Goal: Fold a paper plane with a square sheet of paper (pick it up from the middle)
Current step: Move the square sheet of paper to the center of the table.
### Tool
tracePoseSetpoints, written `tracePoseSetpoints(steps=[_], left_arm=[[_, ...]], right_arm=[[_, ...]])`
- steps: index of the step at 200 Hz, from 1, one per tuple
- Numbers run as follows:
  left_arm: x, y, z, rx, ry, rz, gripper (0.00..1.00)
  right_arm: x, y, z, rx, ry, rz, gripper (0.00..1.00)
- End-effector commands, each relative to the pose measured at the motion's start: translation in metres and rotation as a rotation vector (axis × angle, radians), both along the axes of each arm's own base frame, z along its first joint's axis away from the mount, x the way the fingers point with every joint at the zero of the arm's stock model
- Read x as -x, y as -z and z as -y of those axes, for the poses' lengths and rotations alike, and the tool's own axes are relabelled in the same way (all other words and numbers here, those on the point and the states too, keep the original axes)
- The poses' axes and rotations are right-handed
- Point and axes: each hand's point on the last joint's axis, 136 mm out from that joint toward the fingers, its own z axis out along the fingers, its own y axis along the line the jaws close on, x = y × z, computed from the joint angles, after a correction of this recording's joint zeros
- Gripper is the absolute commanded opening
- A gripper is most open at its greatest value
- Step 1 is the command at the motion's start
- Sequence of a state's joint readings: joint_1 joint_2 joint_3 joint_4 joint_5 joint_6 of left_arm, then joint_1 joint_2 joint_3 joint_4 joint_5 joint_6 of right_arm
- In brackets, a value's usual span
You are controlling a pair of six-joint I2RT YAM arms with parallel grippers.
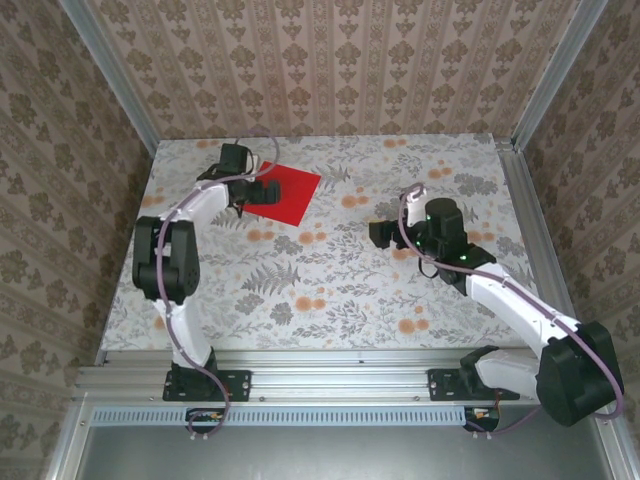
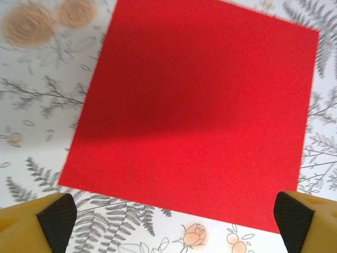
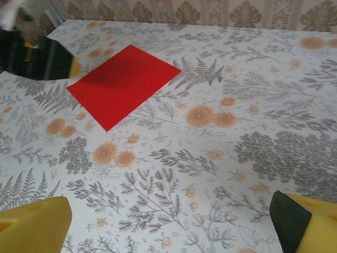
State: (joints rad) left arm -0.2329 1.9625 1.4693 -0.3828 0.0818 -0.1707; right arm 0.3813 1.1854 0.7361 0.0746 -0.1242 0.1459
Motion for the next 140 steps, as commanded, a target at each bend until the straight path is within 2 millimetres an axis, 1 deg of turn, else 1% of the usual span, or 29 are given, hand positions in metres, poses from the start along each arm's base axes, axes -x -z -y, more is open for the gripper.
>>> tracePoseSetpoints(steps=[1, 42, 73, 113, 140], left_arm=[[-0.005, 0.014, 0.002, -0.023, -0.011, -0.071, 1.0], [-0.02, 0.039, 0.006, -0.067, -0.03, -0.138, 1.0], [-0.027, 0.051, 0.016, -0.088, -0.031, -0.173, 1.0], [-0.022, 0.066, 0.022, -0.147, -0.059, -0.221, 1.0], [-0.011, 0.075, 0.025, -0.196, -0.078, -0.26, 1.0]], right_arm=[[-0.006, 0.001, -0.008, 0.023, 0.014, -0.023, 1.0], [-0.013, 0.011, -0.025, 0.054, -0.002, -0.056, 1.0], [-0.017, 0.017, -0.034, 0.08, -0.007, -0.068, 1.0], [-0.019, 0.022, -0.037, 0.095, -0.003, -0.082, 1.0], [-0.016, 0.027, -0.036, 0.097, 0.002, -0.094, 1.0]])
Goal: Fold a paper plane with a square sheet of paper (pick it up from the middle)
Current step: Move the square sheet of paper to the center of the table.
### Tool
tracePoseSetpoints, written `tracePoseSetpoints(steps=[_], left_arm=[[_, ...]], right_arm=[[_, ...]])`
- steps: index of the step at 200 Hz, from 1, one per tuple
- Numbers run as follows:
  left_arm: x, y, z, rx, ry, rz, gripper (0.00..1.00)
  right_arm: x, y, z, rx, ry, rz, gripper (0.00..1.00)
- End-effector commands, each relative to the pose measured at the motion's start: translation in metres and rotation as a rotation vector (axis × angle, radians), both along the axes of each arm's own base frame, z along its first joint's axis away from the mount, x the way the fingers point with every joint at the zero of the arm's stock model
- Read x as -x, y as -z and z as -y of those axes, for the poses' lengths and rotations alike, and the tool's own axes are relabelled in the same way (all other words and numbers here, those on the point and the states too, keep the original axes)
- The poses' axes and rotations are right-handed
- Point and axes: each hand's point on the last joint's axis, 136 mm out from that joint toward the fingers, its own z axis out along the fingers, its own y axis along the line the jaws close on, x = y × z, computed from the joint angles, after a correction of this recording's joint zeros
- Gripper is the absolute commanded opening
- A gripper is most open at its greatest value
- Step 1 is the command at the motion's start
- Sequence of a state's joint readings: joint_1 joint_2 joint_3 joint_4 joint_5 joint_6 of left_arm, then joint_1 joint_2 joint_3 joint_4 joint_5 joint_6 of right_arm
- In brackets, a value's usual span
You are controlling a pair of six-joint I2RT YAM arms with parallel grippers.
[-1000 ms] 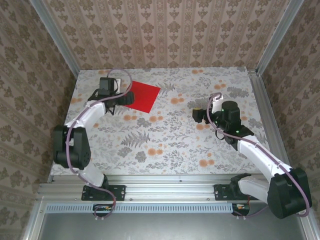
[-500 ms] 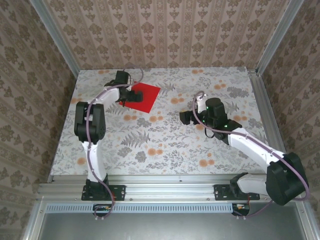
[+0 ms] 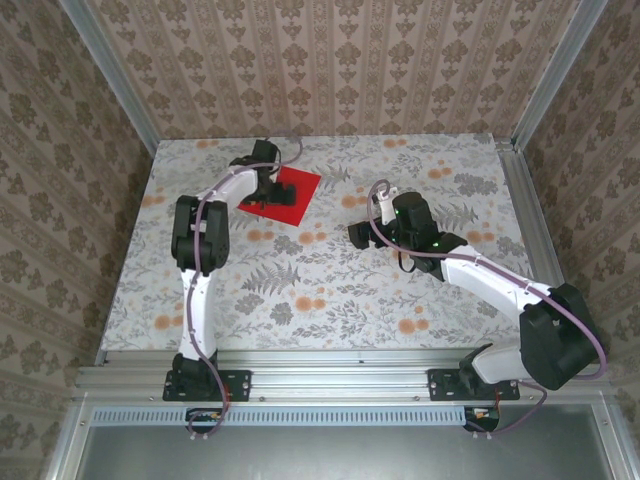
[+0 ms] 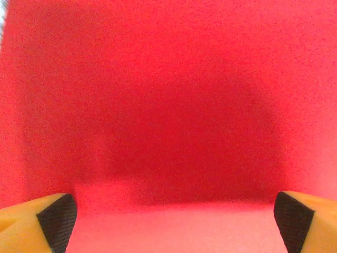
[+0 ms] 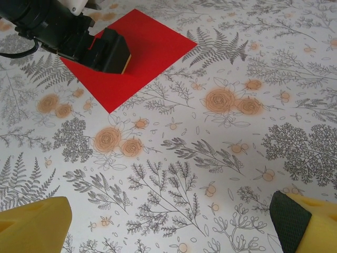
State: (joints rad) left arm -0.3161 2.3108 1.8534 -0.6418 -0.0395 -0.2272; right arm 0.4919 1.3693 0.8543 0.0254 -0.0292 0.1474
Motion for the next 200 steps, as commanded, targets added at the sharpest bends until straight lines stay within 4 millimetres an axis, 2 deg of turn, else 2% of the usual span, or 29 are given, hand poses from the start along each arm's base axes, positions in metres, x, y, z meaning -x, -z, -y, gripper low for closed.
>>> tracePoseSetpoints(steps=[1, 33, 48, 70, 95, 103, 107, 141, 166, 200], left_arm=[[0.013, 0.009, -0.005, -0.064, -0.052, -0.066, 1.0], [0.031, 0.019, -0.001, -0.067, -0.102, -0.122, 1.0], [0.042, 0.021, -0.007, -0.136, -0.146, -0.132, 1.0], [0.062, 0.021, -0.003, -0.18, -0.208, -0.168, 1.0], [0.088, 0.022, 0.012, -0.103, -0.282, -0.194, 1.0], [0.093, 0.022, 0.01, -0.097, -0.313, -0.199, 1.0], [0.101, 0.021, 0.022, -0.101, -0.292, -0.198, 1.0], [0.136, 0.011, 0.045, -0.112, -0.323, -0.21, 1.0], [0.164, 0.013, 0.065, -0.074, -0.398, -0.249, 1.0], [0.189, 0.005, 0.106, -0.055, -0.402, -0.246, 1.0]], right_arm=[[-0.003, -0.001, 0.001, 0.007, 0.029, -0.008, 1.0], [0.0, 0.002, 0.003, 0.007, 0.041, -0.017, 1.0], [0.002, 0.001, 0.005, 0.005, 0.047, -0.015, 1.0], [0.004, 0.001, 0.008, 0.007, 0.057, -0.014, 1.0], [0.007, 0.004, 0.009, -0.007, 0.063, -0.027, 1.0], [0.008, 0.005, 0.01, -0.013, 0.071, -0.03, 1.0], [0.009, 0.005, 0.011, -0.016, 0.075, -0.032, 1.0], [0.018, 0.007, 0.015, -0.025, 0.077, -0.048, 1.0], [0.029, 0.006, 0.017, -0.036, 0.073, -0.068, 1.0], [0.045, 0.008, 0.024, -0.032, 0.075, -0.116, 1.0]])
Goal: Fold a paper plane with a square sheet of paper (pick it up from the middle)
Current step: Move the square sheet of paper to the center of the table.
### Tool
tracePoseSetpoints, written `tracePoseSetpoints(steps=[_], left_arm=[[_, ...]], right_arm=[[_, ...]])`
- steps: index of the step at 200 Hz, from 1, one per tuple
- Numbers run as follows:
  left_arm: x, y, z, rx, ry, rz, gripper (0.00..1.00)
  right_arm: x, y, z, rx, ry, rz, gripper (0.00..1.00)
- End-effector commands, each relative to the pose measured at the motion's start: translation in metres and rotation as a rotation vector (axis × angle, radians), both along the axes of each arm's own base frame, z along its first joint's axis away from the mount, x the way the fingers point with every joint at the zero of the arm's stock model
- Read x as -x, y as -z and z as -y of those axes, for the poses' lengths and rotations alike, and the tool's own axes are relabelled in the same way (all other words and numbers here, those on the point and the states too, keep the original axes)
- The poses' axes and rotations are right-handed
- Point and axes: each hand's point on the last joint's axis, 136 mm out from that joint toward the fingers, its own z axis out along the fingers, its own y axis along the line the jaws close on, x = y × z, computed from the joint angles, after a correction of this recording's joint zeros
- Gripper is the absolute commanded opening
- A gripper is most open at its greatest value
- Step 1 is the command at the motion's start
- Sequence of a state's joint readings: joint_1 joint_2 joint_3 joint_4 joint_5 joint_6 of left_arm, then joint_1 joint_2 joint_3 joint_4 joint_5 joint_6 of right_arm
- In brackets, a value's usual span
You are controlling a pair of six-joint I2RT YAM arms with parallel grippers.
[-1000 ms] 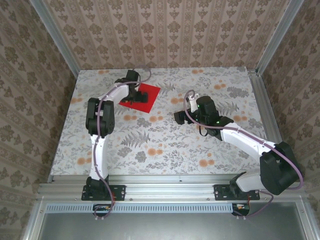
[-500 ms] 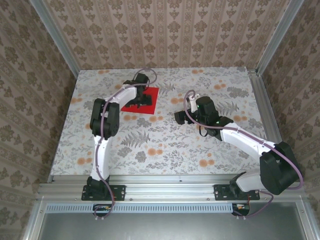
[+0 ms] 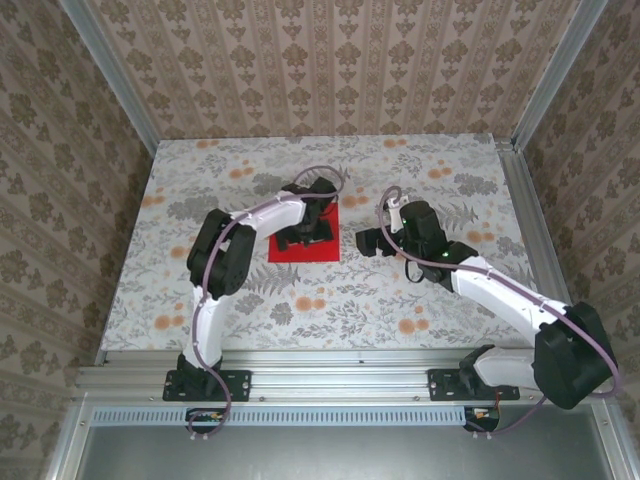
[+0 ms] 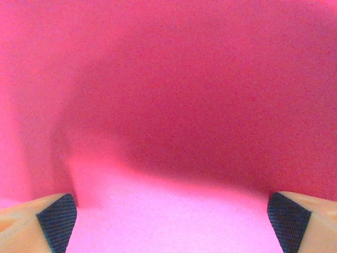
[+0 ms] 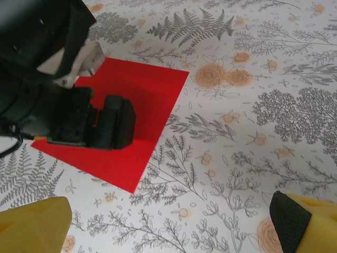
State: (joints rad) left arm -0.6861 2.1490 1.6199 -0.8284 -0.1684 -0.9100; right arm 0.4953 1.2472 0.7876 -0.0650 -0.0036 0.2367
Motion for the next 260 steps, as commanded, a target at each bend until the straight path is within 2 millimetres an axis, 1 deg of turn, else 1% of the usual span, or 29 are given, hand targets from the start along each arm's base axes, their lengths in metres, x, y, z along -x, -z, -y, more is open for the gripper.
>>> tracePoseSetpoints(steps=[1, 21, 45, 73, 85, 98, 110, 129, 155, 179, 189, 200, 215, 229, 244, 260], left_arm=[[0.034, -0.001, 0.014, -0.013, -0.082, -0.069, 1.0], [0.046, -0.003, 0.032, 0.003, -0.073, -0.066, 1.0], [0.06, -0.009, 0.051, 0.01, -0.041, -0.062, 1.0], [0.079, -0.012, 0.065, 0.014, -0.066, -0.062, 1.0], [0.087, -0.013, 0.072, 0.026, -0.085, -0.071, 1.0], [0.089, -0.017, 0.082, 0.053, -0.08, -0.059, 1.0], [0.087, -0.025, 0.083, 0.049, -0.068, -0.033, 1.0], [0.083, -0.037, 0.076, 0.032, -0.046, -0.003, 1.0], [0.07, -0.061, 0.055, 0.005, 0.026, 0.074, 1.0], [0.062, -0.074, 0.034, -0.018, 0.19, 0.13, 1.0], [0.062, -0.074, 0.022, -0.021, 0.251, 0.129, 1.0], [0.062, -0.079, 0.012, 0.011, 0.316, 0.146, 1.0], [0.065, -0.086, 0.005, 0.118, 0.382, 0.164, 1.0], [0.064, -0.093, -0.007, 0.192, 0.418, 0.178, 1.0], [0.064, -0.098, -0.025, 0.194, 0.45, 0.183, 1.0], [0.067, -0.102, -0.035, 0.221, 0.491, 0.188, 1.0]], right_arm=[[0.019, 0.006, 0.007, 0.001, 0.006, -0.058, 1.0], [0.032, 0.004, 0.01, -0.01, -0.002, -0.071, 1.0], [0.049, 0.007, 0.015, -0.006, -0.017, -0.116, 1.0], [0.074, 0.006, 0.021, -0.045, -0.027, -0.155, 1.0], [0.085, 0.009, 0.024, -0.048, -0.034, -0.182, 1.0], [0.094, 0.011, 0.026, -0.053, -0.04, -0.196, 1.0], [0.101, 0.012, 0.026, -0.068, -0.05, -0.205, 1.0], [0.108, 0.009, 0.024, -0.101, -0.064, -0.21, 1.0], [0.111, 0.001, 0.016, -0.147, -0.076, -0.209, 1.0], [0.107, -0.003, 0.008, -0.169, -0.053, -0.208, 1.0], [0.104, -0.005, 0.004, -0.176, -0.033, -0.214, 1.0], [0.101, -0.005, -0.002, -0.184, -0.02, -0.223, 1.0], [0.096, -0.005, -0.008, -0.178, 0.016, -0.222, 1.0], [0.09, -0.004, -0.013, -0.158, 0.057, -0.229, 1.0], [0.084, 0.001, -0.017, -0.12, 0.112, -0.246, 1.0], [0.079, 0.006, -0.028, -0.093, 0.131, -0.265, 1.0]])
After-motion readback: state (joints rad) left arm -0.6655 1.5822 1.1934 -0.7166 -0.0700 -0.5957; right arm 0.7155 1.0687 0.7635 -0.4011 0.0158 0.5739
